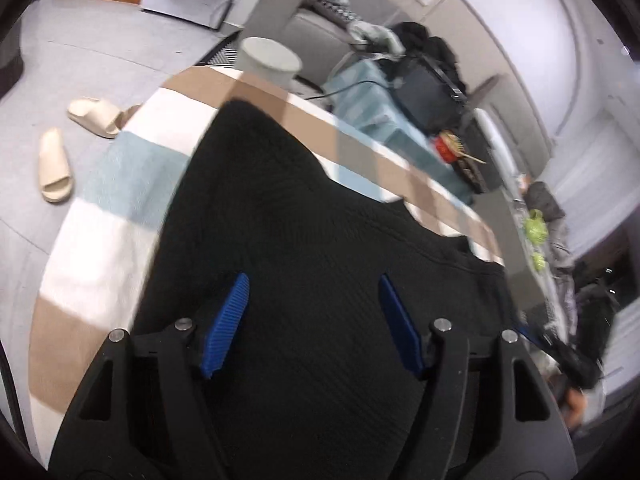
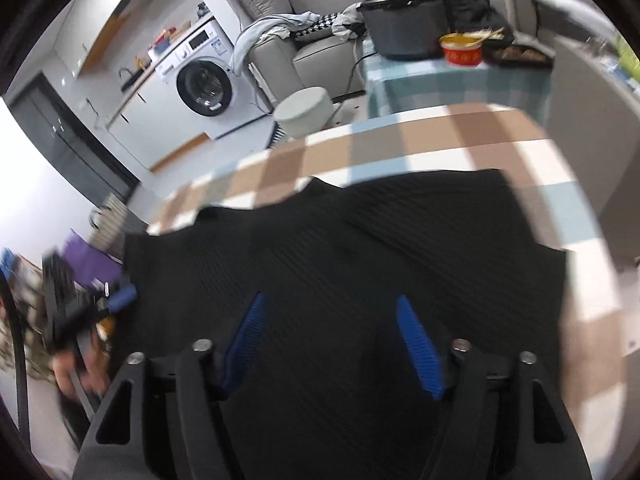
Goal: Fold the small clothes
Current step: 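Lower the hem onto the sweater near the collar and open both grippers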
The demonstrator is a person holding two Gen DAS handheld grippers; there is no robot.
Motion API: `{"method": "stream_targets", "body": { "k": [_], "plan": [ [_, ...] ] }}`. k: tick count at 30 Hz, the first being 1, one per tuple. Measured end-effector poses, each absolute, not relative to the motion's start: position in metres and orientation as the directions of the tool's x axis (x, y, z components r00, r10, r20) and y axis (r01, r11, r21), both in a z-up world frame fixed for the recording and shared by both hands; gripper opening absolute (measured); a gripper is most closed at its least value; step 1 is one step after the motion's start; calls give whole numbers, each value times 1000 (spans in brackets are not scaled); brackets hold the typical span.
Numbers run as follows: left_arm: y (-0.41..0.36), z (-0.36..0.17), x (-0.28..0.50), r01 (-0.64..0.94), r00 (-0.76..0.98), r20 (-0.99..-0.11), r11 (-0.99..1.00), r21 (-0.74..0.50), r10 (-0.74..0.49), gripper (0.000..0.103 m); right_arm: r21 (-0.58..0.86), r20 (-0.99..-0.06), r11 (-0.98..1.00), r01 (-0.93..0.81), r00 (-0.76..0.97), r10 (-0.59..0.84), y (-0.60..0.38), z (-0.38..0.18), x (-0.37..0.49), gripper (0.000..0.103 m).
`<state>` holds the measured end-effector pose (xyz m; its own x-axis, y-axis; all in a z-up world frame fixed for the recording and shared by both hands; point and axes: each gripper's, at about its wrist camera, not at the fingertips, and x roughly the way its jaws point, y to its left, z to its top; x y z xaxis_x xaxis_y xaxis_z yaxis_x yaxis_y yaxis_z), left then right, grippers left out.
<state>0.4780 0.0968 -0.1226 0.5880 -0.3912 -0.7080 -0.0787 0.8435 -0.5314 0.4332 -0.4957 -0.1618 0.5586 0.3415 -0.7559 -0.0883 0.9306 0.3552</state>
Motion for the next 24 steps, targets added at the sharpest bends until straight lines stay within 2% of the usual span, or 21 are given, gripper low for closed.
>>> {"method": "stream_targets", "body": {
  "k": [5,11,14,18,23,24],
  "plan": [
    [104,-123,482,-105,587,-713,837,-537,-384,65,274,-783,962,4,582,221,-538,-170,404,73],
    [113,-106,450,-102,622,-730,896,-433,-282,65,371,-774,926,71,574,266,-578,-189,402,72],
    [119,-102,431,-110,625,-742,914,-390,-242,65,349,-767,935,55,590,252,-579,-187,406,68],
    [122,-106,413,-116,614,-757,924,-365,-222,65,314,-757,947,71,621,204,-586,-181,406,68],
    [124,-118,400,-116,589,-772,920,-374,-239,65,322,-784,945,50,574,237,-581,-197,419,50],
    [124,-121,398,-122,584,-777,921,-369,-235,65,305,-788,951,58,576,217,-580,-199,421,40]
  ]
}}
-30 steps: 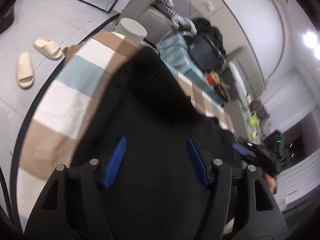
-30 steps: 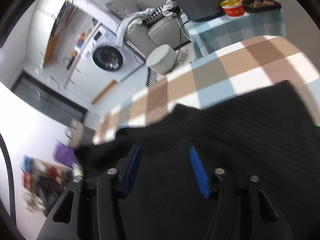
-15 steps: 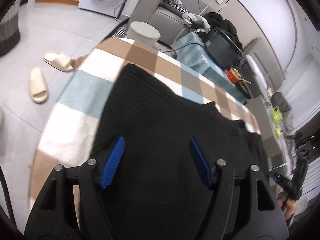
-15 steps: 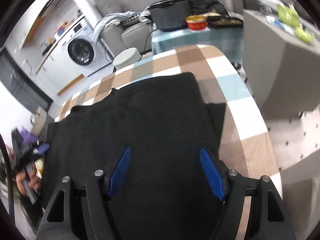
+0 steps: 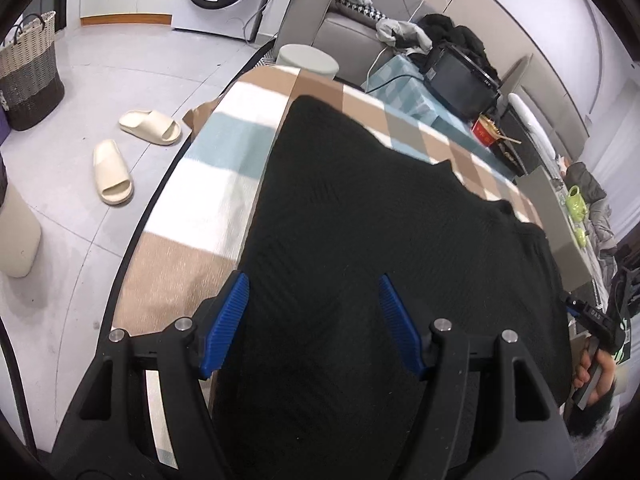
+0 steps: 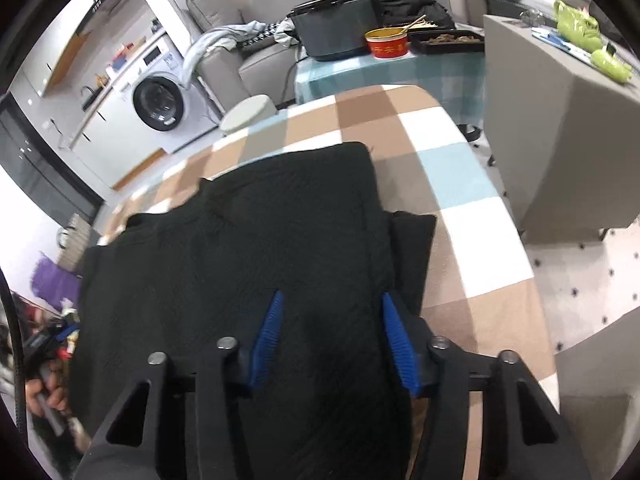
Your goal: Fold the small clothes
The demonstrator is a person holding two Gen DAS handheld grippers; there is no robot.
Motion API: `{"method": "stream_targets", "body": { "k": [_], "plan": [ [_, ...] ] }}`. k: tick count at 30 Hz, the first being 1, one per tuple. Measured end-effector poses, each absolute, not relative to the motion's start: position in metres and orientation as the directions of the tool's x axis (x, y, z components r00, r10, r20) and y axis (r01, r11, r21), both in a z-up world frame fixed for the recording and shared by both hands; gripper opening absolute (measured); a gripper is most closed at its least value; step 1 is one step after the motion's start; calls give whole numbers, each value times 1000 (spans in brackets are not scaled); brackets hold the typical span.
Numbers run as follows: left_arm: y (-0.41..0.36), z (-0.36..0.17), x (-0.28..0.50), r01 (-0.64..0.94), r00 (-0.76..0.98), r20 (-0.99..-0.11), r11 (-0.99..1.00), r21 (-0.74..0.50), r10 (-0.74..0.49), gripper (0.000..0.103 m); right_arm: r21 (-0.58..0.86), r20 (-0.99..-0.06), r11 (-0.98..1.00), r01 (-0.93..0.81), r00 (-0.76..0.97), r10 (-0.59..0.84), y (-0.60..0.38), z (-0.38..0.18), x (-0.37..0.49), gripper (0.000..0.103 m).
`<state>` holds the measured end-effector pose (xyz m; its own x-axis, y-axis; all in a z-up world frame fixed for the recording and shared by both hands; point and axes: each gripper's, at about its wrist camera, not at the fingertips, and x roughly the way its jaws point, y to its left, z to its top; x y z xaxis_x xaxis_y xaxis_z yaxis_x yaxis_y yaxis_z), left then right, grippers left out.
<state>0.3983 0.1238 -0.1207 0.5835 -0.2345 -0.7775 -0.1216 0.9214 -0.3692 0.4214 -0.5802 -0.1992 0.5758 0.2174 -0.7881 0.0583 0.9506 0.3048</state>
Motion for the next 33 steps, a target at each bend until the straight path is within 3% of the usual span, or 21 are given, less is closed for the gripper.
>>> {"method": "stream_targets", "body": {
  "k": [1,3,6,8,12,14,16,19,26,31,33],
  "plan": [
    [120,-122,401,-125,580,-781,922,-367,-233,65,298,-789,952,65,578,208,-580,-200,423,23],
    [120,-123,398,-127,577,-782,921,-369,-234,65,285,-788,956,68,585,193,-581,-199,425,7],
    [121,-124,397,-127,582,-780,922,-367,-231,65,285,-739,958,-9,635,226,-575,-183,419,6],
    [122,-124,395,-134,581,-783,923,-360,-221,65,254,-720,967,-21,664,203,-572,-172,416,6],
    [128,-126,387,-160,572,-791,915,-370,-219,65,208,-787,976,58,603,132,-578,-184,424,7],
    [132,-125,379,-169,568,-793,912,-375,-221,65,228,-815,969,99,564,134,-583,-191,421,14],
    [134,-123,368,-168,569,-791,910,-379,-224,65,271,-807,959,89,564,175,-586,-188,407,28],
    [135,-120,343,-165,579,-783,908,-384,-226,65,330,-767,944,30,591,250,-582,-178,358,42],
    [121,-121,292,-139,568,-787,915,-379,-239,65,345,-769,937,52,589,250,-582,-192,269,43],
    [104,-121,270,-90,562,-787,927,-364,-255,65,401,-770,913,76,568,291,-585,-210,257,43],
    [101,-121,265,-89,559,-792,932,-351,-245,64,403,-759,914,43,573,308,-580,-210,261,36]
  ]
}}
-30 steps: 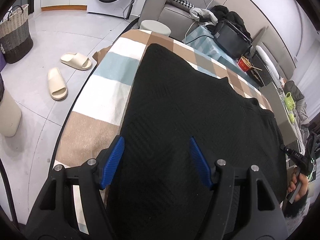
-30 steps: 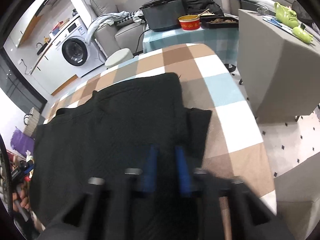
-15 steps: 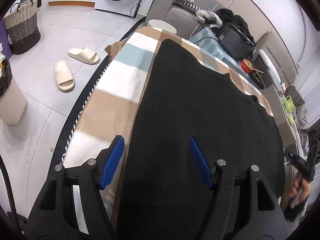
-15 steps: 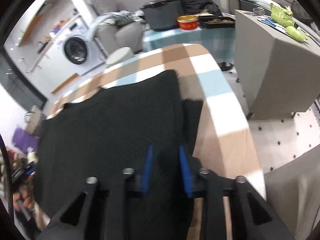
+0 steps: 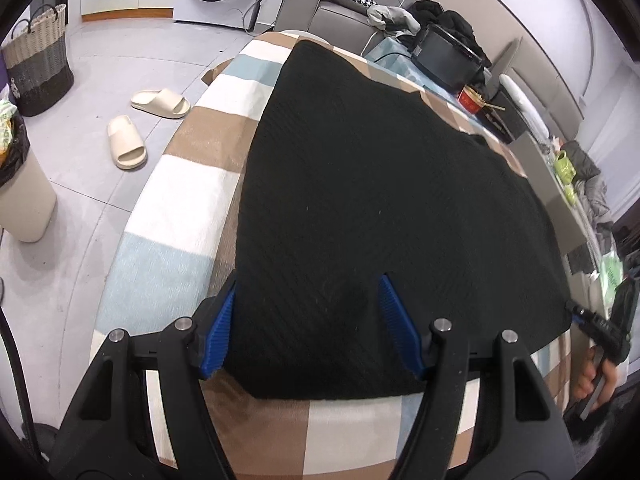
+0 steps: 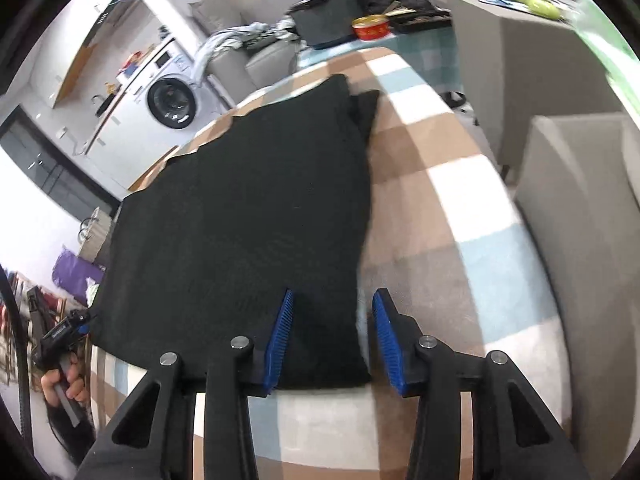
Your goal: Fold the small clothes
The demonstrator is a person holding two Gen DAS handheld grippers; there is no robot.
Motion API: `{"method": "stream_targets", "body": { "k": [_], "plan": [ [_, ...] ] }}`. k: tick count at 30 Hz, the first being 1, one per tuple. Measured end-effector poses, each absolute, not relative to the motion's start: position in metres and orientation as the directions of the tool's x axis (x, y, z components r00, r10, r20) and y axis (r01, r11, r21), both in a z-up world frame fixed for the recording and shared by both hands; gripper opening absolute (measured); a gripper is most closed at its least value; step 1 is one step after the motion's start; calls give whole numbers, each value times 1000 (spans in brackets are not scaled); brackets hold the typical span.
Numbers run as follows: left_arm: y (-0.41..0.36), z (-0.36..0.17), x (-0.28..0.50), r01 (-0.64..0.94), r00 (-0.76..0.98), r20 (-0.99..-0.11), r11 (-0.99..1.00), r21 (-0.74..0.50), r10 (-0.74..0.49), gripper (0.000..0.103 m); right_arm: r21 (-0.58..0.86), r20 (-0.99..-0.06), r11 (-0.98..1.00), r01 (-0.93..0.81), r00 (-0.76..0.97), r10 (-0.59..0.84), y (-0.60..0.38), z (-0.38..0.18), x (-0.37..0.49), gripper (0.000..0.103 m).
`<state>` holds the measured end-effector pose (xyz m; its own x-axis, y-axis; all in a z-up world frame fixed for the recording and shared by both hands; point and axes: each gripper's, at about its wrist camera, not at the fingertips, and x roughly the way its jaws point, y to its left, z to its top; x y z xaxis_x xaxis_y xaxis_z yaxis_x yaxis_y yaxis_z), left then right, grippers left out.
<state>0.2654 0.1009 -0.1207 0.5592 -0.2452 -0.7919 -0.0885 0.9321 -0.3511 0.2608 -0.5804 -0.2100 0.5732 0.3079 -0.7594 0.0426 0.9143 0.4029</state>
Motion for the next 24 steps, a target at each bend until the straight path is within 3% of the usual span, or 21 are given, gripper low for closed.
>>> {"method": "stream_targets", "body": {
  "k": [3,6,9,12,15,20,24],
  "plan": [
    [101,-114,256,-71,578,-775,930,-362,-257,46,414,-745,910,-15,568,349,-570,-204,265,10],
    [101,-108,249,-61,600,-765,940,-335,-234,27,374,-708,921,-111,607,361,-556,-185,261,5],
    [105,-105,244,-64,610,-760,941,-331,-226,20,278,-699,951,-133,652,295,-550,-168,251,5],
    [108,-108,242,-66,604,-766,944,-324,-220,16,234,-758,970,-67,612,225,-557,-183,256,5],
    [110,-112,242,-76,588,-782,949,-307,-206,16,253,-803,967,0,557,210,-564,-203,263,5],
    [123,-110,230,-101,576,-783,929,-355,-237,18,291,-785,957,6,573,235,-568,-195,248,13],
    [137,-110,208,-150,574,-763,878,-454,-297,39,336,-757,942,18,601,258,-573,-187,229,27]
  ]
}}
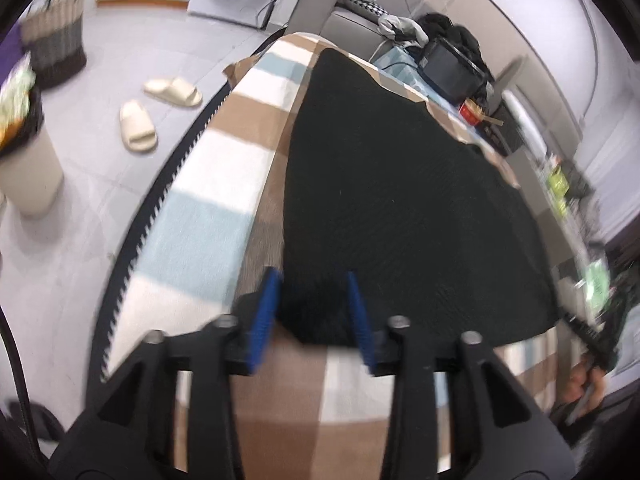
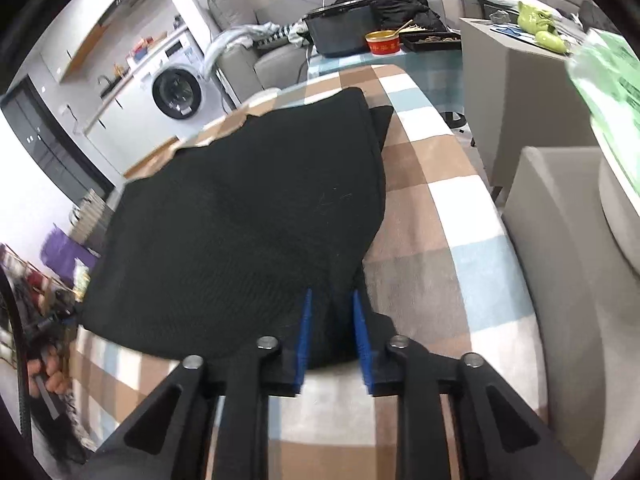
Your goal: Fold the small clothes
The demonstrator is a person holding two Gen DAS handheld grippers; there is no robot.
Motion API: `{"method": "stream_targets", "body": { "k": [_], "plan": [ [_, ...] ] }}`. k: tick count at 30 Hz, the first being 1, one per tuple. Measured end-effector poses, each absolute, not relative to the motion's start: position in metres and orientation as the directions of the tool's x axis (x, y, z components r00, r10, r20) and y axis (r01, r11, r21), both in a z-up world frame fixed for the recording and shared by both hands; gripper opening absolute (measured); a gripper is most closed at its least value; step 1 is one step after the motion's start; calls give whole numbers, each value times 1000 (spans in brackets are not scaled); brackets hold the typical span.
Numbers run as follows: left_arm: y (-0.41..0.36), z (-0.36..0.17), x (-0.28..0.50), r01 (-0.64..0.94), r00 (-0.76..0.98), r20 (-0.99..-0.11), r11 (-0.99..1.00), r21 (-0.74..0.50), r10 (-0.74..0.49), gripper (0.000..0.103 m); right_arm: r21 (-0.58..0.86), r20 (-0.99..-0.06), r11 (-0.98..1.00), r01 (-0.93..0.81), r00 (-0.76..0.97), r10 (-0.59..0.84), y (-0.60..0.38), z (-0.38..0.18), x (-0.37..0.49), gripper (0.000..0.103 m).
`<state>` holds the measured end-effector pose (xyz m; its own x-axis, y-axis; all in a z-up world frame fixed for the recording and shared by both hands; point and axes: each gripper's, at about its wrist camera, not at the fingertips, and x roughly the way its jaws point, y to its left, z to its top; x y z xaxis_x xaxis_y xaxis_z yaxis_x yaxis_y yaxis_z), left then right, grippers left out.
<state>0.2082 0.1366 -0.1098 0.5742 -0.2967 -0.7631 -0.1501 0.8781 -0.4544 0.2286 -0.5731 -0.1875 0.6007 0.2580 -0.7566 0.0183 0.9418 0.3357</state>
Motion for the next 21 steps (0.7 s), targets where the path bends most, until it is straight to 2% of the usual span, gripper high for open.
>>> {"method": "stream_targets", "body": {
  "k": [1,3,6,11,15,17,19,21],
  "plan": [
    [139,-111,204,-160,576,-755,863,-480,-313,44,350,-749,937,24,607,264,-574,-186,223,36],
    [148,-115,191,-188,573,-729,806,-562,-374,48,389,-734,920,43,618,281,-578,-185,214,48],
    [156,-125,176,-225,574,-682,713,-664,-454,49,477,-702,875,76,632,328,-584,-188,198,49],
    [148,-146,176,-261,578,-633,619,-741,-515,49,578,-666,809,106,634,393,-583,-199,183,49],
    [136,-139,187,-263,644,-649,679,-686,-405,49,634,-655,756,162,631,415,-586,-213,186,49],
    [129,-135,192,-254,667,-646,701,-666,-372,43,648,-643,741,179,650,405,-587,-215,187,49],
    [123,-130,197,-242,688,-639,721,-649,-344,19,657,-635,727,199,666,392,-589,-217,190,49],
    [121,-126,201,-237,708,-624,721,-652,-331,14,674,-627,707,215,674,392,-590,-220,196,49]
  ]
}}
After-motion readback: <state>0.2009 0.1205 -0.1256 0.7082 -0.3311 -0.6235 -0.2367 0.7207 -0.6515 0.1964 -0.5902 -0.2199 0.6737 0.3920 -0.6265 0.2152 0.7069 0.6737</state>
